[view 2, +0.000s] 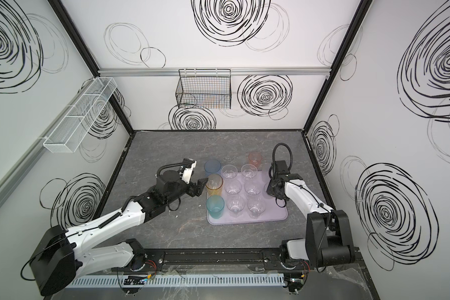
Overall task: Place the glasses into the tray
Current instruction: 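Carry the frosted glass over the tray and lower it, then open the right gripper to release the frosted glass on the tray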
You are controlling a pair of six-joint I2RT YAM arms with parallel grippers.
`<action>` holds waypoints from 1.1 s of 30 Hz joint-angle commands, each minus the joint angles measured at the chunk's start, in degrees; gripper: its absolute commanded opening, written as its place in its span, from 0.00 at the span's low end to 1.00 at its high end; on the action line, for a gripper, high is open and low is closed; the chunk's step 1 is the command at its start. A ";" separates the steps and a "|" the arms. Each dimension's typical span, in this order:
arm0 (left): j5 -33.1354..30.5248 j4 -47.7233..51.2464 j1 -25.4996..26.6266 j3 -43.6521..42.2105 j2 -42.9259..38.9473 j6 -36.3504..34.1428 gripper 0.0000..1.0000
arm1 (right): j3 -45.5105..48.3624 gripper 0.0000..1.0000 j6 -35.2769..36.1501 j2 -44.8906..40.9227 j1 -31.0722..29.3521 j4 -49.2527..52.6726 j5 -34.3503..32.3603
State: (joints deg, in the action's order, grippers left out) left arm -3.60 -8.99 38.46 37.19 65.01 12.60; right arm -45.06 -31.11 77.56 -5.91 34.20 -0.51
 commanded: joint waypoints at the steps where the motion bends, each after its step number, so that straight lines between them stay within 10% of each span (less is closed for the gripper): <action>1: 1.01 -0.02 -1.57 -1.70 -1.54 2.44 0.86 | -1.55 0.05 -1.02 0.48 -0.33 -1.06 -2.68; 18: 3.99 -1.74 -4.26 -3.56 0.64 5.20 0.85 | -3.74 0.16 0.00 4.88 0.55 -2.81 -5.70; 33: 3.36 0.02 -5.60 -1.79 2.00 8.18 0.85 | -17.35 0.48 1.80 0.35 -0.10 6.67 -8.57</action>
State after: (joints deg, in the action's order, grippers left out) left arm -0.03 -7.75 33.63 34.02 66.59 18.50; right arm -58.37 -29.78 79.48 -5.65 37.54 -7.79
